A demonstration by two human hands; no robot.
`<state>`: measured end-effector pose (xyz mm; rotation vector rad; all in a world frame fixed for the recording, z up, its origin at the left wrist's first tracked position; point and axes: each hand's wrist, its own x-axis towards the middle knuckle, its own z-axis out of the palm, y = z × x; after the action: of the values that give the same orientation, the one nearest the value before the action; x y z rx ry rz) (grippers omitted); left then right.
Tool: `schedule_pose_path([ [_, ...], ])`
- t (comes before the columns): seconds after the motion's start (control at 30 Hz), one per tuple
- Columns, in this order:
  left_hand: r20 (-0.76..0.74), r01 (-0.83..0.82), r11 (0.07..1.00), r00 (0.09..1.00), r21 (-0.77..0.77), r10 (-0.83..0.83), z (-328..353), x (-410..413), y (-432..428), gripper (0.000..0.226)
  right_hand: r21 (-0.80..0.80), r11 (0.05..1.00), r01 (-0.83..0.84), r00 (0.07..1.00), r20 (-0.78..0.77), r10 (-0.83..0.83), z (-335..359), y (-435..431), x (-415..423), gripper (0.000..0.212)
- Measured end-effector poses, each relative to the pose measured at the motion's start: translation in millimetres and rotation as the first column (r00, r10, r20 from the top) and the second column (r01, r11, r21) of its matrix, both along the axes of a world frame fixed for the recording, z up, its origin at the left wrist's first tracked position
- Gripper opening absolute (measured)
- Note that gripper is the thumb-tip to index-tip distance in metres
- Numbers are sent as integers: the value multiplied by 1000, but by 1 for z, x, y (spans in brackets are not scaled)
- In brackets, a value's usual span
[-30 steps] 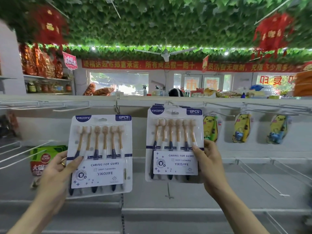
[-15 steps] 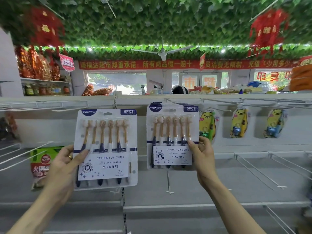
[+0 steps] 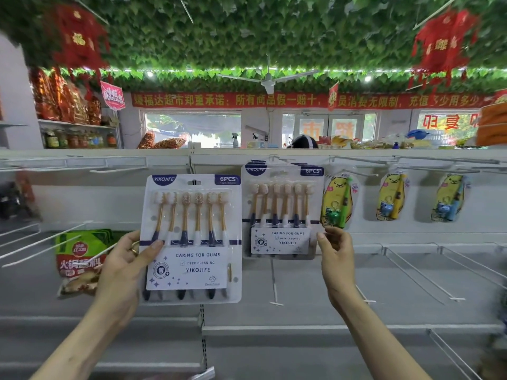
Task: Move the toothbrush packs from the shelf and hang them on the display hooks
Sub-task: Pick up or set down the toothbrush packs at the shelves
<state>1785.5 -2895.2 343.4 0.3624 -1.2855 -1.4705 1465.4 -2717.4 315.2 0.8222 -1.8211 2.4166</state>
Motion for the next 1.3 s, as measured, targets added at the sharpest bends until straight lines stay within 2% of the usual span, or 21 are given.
schedule_pose_path([
  [0.1, -13, 20, 1000, 1000, 2, -20, 1, -9, 13, 28, -8, 999, 54, 997, -54, -54, 1, 14, 10, 19],
  [0.17, -12, 42, 999, 999, -12, -42, 0, -17, 23, 40, -40, 998, 39, 993, -106, -43, 8, 22, 24, 18],
  [0.3, 46, 100, 995, 994, -31, -98, 0, -41, 51, 97, -55, 982, -182, 965, -203, 167, 25, 36, 57, 23],
  [0.33, 54, 105, 994, 993, -34, -104, -1, -50, 57, 97, -32, 973, -228, 951, -221, 216, 28, 39, 62, 26],
  [0.43, 47, 110, 993, 993, -39, -108, -2, -75, 75, 54, 45, 946, -320, 913, -251, 321, 32, 43, 70, 38],
  [0.5, 59, 119, 992, 992, -49, -116, -5, -90, 81, 45, 48, 945, -323, 911, -256, 324, 31, 42, 68, 45],
  [0.77, 103, 101, 990, 991, -95, -91, 0, -130, 88, 34, 5, 979, -206, 947, -250, 200, 28, 39, 32, 59],
  [1.03, 129, 79, 990, 990, -116, -64, 7, -145, 85, 27, 12, 981, -195, 952, -240, 192, 32, 29, 15, 63],
  [1.3, 104, 46, 995, 994, -91, -37, 3, -152, 71, 31, 36, 975, -220, 939, -264, 222, 39, 19, 13, 57],
])
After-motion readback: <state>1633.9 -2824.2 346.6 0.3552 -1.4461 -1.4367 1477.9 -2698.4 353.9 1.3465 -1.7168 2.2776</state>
